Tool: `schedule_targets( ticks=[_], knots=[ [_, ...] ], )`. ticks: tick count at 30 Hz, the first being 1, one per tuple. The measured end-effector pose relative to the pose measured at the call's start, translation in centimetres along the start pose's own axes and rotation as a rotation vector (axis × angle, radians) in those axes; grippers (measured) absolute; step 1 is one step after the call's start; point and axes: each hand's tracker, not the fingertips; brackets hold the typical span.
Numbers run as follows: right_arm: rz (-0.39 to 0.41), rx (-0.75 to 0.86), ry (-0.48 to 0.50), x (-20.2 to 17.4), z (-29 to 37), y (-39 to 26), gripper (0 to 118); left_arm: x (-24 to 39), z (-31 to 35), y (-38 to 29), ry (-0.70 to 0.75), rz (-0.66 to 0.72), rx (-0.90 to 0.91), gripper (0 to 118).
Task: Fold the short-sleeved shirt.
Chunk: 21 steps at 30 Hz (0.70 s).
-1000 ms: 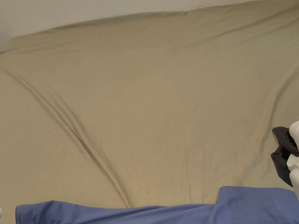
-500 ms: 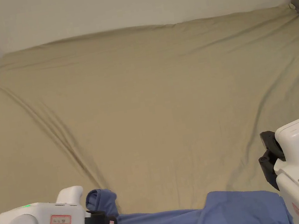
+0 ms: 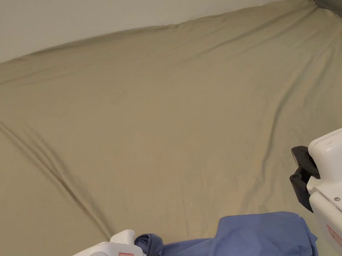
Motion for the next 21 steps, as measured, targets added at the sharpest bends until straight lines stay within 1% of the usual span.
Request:
schedule_targets(
  ticks=[1,2,3,4,5,6,8,9,11,12,13,14,15,16,17,20,21],
  knots=[
    [-0.002,-0.001,0.000,0.0,-0.1,0.0,0,0.2,-0.1,-0.1,-0.003,0.006,0.003,17],
    [-0.005,-0.003,0.002,0.0,-0.2,0.0,0,0.5,-0.1,-0.1,-0.055,0.026,0.005,32],
    [-0.006,-0.005,0.002,0.0,-0.3,0.0,0,0.6,-0.1,-0.1,-0.111,0.044,0.002,53],
    [-0.007,-0.006,0.004,0.0,-0.3,0.0,0,0.8,0.2,0.0,-0.203,0.066,-0.012,86],
    [-0.005,-0.006,0.005,-0.1,-0.3,0.1,0,0.9,0.5,0.1,-0.295,0.095,-0.038,104],
    [-0.003,-0.006,0.006,-0.1,-0.3,0.1,0,1.0,1.0,0.3,-0.389,0.135,-0.051,113],
    [0.000,-0.002,0.007,-0.1,-0.2,0.3,0,1.3,3.1,0.5,-0.487,0.168,0.009,114],
    [0.002,0.001,0.008,-0.1,-0.1,0.4,0,1.3,4.4,0.5,-0.481,0.160,0.062,114],
    [0.006,0.004,0.003,-0.2,0.0,0.5,0,0.8,6.4,0.7,-0.396,0.105,0.148,113],
    [0.009,0.005,0.002,-0.3,0.1,0.6,0,0.3,7.1,1.0,-0.333,0.061,0.195,112],
    [0.009,0.006,0.001,-0.3,0.1,0.6,0,0.1,7.8,0.9,-0.270,0.011,0.234,107],
    [0.009,0.008,0.001,-0.4,0.2,0.7,0,-0.1,8.5,0.6,-0.200,-0.037,0.281,94],
    [0.009,0.009,0.001,-0.6,0.3,0.8,0,-0.3,8.9,0.3,-0.133,-0.085,0.316,70],
    [0.010,0.011,0.002,-0.7,0.4,0.8,0,-1.0,8.6,0.3,-0.078,-0.116,0.338,31],
    [0.012,0.012,0.003,-0.9,0.4,0.8,0,-1.3,8.2,0.1,-0.019,-0.147,0.355,12],
    [0.023,0.013,0.009,-1.4,0.7,0.9,0,-0.8,6.6,-1.3,0.138,-0.261,0.394,1],
    [0.027,0.013,0.011,-1.6,0.8,0.9,0,-0.6,5.6,-1.9,0.173,-0.305,0.399,0]
  ],
)
